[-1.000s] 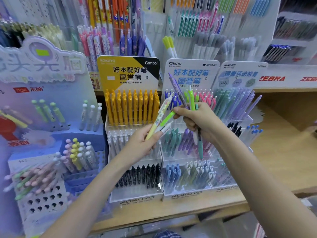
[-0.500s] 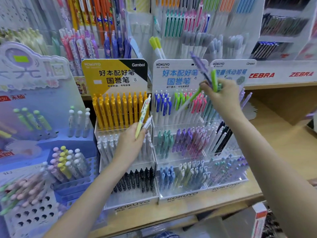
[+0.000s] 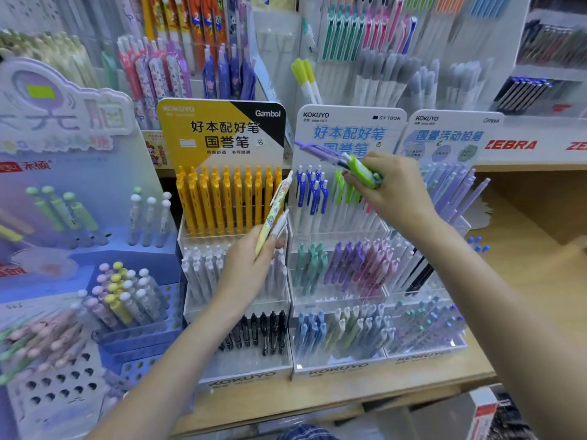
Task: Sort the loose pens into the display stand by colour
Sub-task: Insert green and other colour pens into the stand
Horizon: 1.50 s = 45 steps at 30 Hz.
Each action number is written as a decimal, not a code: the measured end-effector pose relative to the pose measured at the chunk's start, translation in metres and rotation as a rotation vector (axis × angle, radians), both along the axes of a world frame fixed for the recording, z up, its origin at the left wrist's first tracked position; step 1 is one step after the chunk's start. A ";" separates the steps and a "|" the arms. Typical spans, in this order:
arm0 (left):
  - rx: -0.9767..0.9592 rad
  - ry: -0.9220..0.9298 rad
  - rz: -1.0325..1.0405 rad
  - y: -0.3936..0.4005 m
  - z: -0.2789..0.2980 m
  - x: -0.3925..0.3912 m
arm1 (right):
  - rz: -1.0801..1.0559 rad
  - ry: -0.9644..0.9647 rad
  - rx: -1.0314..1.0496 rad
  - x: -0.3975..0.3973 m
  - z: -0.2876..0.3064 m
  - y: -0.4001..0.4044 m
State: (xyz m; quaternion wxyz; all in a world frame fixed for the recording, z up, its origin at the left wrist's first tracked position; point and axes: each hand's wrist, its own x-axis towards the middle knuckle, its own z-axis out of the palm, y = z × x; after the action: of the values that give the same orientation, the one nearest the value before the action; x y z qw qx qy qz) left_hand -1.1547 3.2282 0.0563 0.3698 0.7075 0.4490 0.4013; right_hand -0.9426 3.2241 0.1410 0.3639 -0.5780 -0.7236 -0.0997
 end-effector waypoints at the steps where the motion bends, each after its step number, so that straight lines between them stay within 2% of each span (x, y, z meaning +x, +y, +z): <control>1: -0.003 0.002 0.007 0.000 -0.001 0.000 | 0.006 0.005 0.013 -0.001 -0.002 0.000; 5: 0.001 0.024 0.022 0.000 -0.004 0.001 | -0.022 0.054 0.025 -0.001 -0.009 0.006; 16: -0.039 -0.016 0.005 -0.001 -0.008 -0.001 | -0.234 0.126 -0.274 0.000 -0.020 0.019; 20: -0.295 -0.315 -0.116 -0.005 -0.004 0.002 | -0.265 0.091 -0.330 -0.003 -0.015 0.016; 22: -0.315 -0.335 -0.170 -0.007 -0.001 0.000 | -0.315 0.083 -0.260 -0.004 -0.017 0.008; 24: -0.272 -0.270 -0.217 -0.008 0.003 -0.004 | -0.297 0.212 -0.109 -0.013 -0.020 -0.006; 25: -0.250 -0.217 -0.246 -0.009 0.004 -0.006 | -0.264 0.346 -0.079 -0.019 -0.020 -0.013; 27: -0.163 -0.074 -0.301 -0.011 0.007 -0.006 | -0.145 0.673 -0.188 -0.031 -0.018 -0.026; 29: 0.033 0.135 -0.321 -0.013 0.007 -0.004 | -0.056 0.920 -0.351 -0.040 -0.017 -0.033; 31: 0.216 0.259 -0.282 -0.014 0.005 -0.003 | -0.027 1.089 -0.466 -0.040 -0.015 -0.035; 34: 0.403 0.345 -0.232 -0.013 0.004 -0.007 | -0.009 1.329 -0.572 -0.037 -0.017 -0.037; 37: 0.511 0.421 -0.231 -0.016 0.001 -0.012 | -0.006 1.477 -0.598 -0.034 -0.023 -0.042; 39: 0.491 0.418 -0.248 -0.021 -0.005 -0.012 | -0.032 1.435 -0.549 -0.026 -0.027 -0.050; 43: 0.360 0.380 -0.228 -0.034 -0.025 -0.018 | -0.140 1.150 -0.420 0.003 -0.024 -0.086; 45: 0.298 0.349 -0.194 -0.040 -0.035 -0.022 | -0.186 1.002 -0.430 0.012 -0.030 -0.108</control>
State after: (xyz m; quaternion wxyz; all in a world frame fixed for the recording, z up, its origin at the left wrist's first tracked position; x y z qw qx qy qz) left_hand -1.1767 3.1883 0.0211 0.2148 0.8528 0.3718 0.2973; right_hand -0.9310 3.1157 0.1105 0.5271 -0.6774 -0.4119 0.3058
